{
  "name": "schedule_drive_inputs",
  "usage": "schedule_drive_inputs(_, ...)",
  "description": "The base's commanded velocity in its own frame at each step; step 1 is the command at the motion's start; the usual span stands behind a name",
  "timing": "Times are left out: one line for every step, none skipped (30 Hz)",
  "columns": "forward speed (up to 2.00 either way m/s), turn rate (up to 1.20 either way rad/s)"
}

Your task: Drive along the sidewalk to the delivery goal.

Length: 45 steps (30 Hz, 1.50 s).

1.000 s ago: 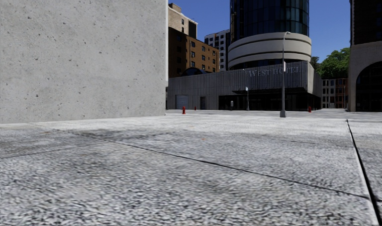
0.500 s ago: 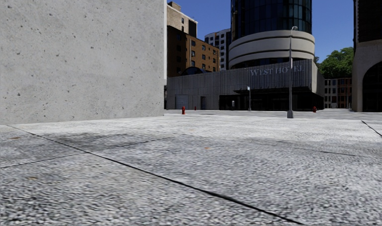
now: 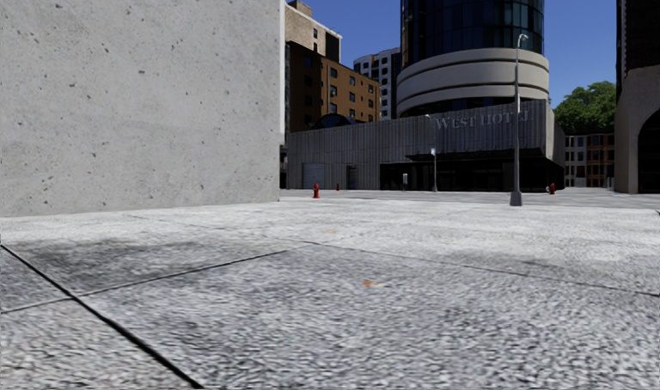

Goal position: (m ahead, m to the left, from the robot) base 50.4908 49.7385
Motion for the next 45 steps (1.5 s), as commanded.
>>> schedule_drive_inputs(2.0, 0.0)
schedule_drive_inputs(2.0, 0.0)
schedule_drive_inputs(2.0, 0.0)
schedule_drive_inputs(2.0, 0.0)
schedule_drive_inputs(2.0, 0.0)
schedule_drive_inputs(2.0, 0.0)
schedule_drive_inputs(2.0, 0.0)
schedule_drive_inputs(2.0, 0.0)
schedule_drive_inputs(2.0, 0.0)
schedule_drive_inputs(2.0, 0.0)
schedule_drive_inputs(2.0, 0.0)
schedule_drive_inputs(2.0, 0.0)
schedule_drive_inputs(2.0, 0.0)
schedule_drive_inputs(2.0, 0.0)
schedule_drive_inputs(2.0, 0.0)
schedule_drive_inputs(2.0, 0.0)
schedule_drive_inputs(2.0, 0.0)
schedule_drive_inputs(2.0, 0.0)
schedule_drive_inputs(2.0, 0.0)
schedule_drive_inputs(2.0, 0.0)
schedule_drive_inputs(2.0, 0.0)
schedule_drive_inputs(2.0, 0.0)
schedule_drive_inputs(2.0, 0.0)
schedule_drive_inputs(2.0, 0.0)
schedule_drive_inputs(2.0, 0.0)
schedule_drive_inputs(2.0, 0.0)
schedule_drive_inputs(2.0, 0.0)
schedule_drive_inputs(2.0, 0.0)
schedule_drive_inputs(2.0, 0.0)
schedule_drive_inputs(2.0, 0.0)
schedule_drive_inputs(2.0, 0.0)
schedule_drive_inputs(2.0, 0.0)
schedule_drive_inputs(2.0, 0.0)
schedule_drive_inputs(2.0, 0.0)
schedule_drive_inputs(2.0, 0.0)
schedule_drive_inputs(2.0, 0.0)
schedule_drive_inputs(2.0, 0.0)
schedule_drive_inputs(2.0, 0.0)
schedule_drive_inputs(2.0, 0.0)
schedule_drive_inputs(2.0, 0.0)
schedule_drive_inputs(2.0, 0.0)
schedule_drive_inputs(2.0, 0.0)
schedule_drive_inputs(2.0, 0.0)
schedule_drive_inputs(2.0, 0.0)
schedule_drive_inputs(2.0, 0.0)
